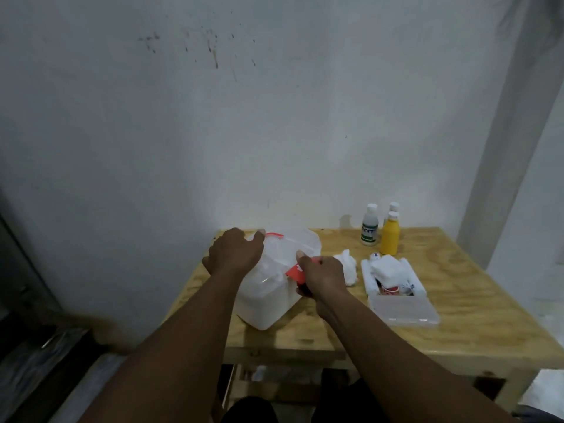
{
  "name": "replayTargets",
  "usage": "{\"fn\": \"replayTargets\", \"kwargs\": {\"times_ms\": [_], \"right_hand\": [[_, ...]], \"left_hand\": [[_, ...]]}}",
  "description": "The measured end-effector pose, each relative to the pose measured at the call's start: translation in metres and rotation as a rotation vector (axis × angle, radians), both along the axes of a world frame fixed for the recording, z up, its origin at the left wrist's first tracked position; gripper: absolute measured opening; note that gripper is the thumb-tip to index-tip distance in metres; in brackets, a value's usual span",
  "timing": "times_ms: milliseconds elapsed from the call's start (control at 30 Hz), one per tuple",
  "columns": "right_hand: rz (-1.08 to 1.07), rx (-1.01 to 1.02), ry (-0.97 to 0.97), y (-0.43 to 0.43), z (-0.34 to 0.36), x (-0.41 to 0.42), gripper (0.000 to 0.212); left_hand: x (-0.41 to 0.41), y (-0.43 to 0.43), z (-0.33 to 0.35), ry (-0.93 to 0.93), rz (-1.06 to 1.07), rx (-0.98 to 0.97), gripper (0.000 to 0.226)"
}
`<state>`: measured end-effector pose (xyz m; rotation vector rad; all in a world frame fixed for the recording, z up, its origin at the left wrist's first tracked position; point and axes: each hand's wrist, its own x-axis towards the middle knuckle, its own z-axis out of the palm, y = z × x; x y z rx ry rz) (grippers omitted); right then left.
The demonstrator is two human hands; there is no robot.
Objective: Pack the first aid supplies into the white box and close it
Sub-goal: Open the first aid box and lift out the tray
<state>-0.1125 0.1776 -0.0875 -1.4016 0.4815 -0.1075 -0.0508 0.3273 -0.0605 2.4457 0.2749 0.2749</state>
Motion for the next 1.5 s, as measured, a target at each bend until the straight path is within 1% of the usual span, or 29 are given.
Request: {"fn": "replayTargets", "kwargs": {"times_ms": [33, 67, 133, 200, 267, 300, 367, 433, 500, 567, 600, 700, 767, 867, 967, 1033, 1100, 1167, 1233, 1400, 1433, 1500], "right_hand": [[0.006, -0.027, -0.012, -0.002, 0.002, -0.001, 0.028], [0.020, -0.020, -0.011, -0.004, 0.005, -0.001, 0.030], [0.055, 0.030, 0.009, -0.013, 0.012, 0.001, 0.031], [0.119, 0.062, 0.001, -0.024, 0.025, 0.002, 0.022], [0.204, 0.058, -0.057, -0.031, 0.041, 0.002, 0.013], [0.246, 0.040, -0.096, -0.033, 0.048, 0.003, 0.013], [0.310, -0.018, -0.173, -0.034, 0.058, 0.004, 0.016], [0.297, -0.119, -0.256, -0.031, 0.061, 0.009, 0.016], [0.177, -0.309, -0.358, -0.033, 0.059, 0.016, 0.016], [0.082, -0.525, -0.422, -0.036, 0.057, 0.025, 0.018], [0.082, -0.571, -0.428, -0.038, 0.056, 0.031, 0.022], [0.175, -0.536, -0.404, -0.040, 0.061, 0.052, 0.036], [0.227, -0.510, -0.404, -0.039, 0.069, 0.070, 0.040], [0.268, -0.515, -0.409, -0.036, 0.084, 0.100, 0.040], [0.297, -0.528, -0.388, -0.033, 0.094, 0.132, 0.038], [0.316, -0.528, -0.363, -0.032, 0.095, 0.155, 0.037], [0.324, -0.525, -0.330, -0.033, 0.090, 0.177, 0.036], [0.334, -0.525, -0.280, -0.035, 0.081, 0.194, 0.036], [0.329, -0.526, -0.223, -0.039, 0.067, 0.204, 0.036], [0.287, -0.543, -0.142, -0.045, 0.029, 0.203, 0.027], [0.278, -0.545, -0.135, -0.045, 0.023, 0.200, 0.025], [0.281, -0.544, -0.105, -0.045, 0.018, 0.193, 0.020]], "left_hand": [[-0.002, 0.003, 0.002, -0.038, -0.047, -0.065, 0.076], [-0.005, 0.008, 0.002, -0.057, -0.103, -0.086, 0.083], [-0.018, 0.016, 0.009, -0.046, -0.235, 0.022, 0.099], [-0.031, 0.024, 0.011, 0.025, -0.383, 0.170, 0.111], [-0.039, 0.032, 0.006, 0.108, -0.467, 0.240, 0.121], [-0.041, 0.035, 0.003, 0.125, -0.470, 0.261, 0.123], [-0.039, 0.036, -0.001, 0.099, -0.462, 0.263, 0.117], [-0.037, 0.037, 0.004, 0.054, -0.470, 0.202, 0.106], [-0.033, 0.040, 0.013, 0.039, -0.484, 0.062, 0.098], [-0.027, 0.048, 0.025, 0.049, -0.468, -0.110, 0.098], [-0.022, 0.052, 0.030, 0.057, -0.454, -0.187, 0.099], [-0.009, 0.063, 0.045, 0.097, -0.423, -0.343, 0.091], [0.005, 0.070, 0.051, 0.170, -0.381, -0.441, 0.090], [0.033, 0.082, 0.053, 0.272, -0.340, -0.569, 0.105], [0.065, 0.086, 0.050, 0.360, -0.272, -0.758, 0.119], [0.087, 0.086, 0.046, 0.414, -0.245, -0.897, 0.125], [0.107, 0.085, 0.039, 0.452, -0.258, -0.986, 0.125], [0.120, 0.083, 0.030, 0.474, -0.264, -1.021, 0.121], [0.131, 0.080, 0.017, 0.477, -0.229, -1.012, 0.116], [0.136, 0.062, -0.015, 0.511, -0.143, -0.986, 0.118], [0.134, 0.059, -0.019, 0.520, -0.141, -0.984, 0.116], [0.128, 0.052, -0.022, 0.530, -0.139, -0.961, 0.100]]}}
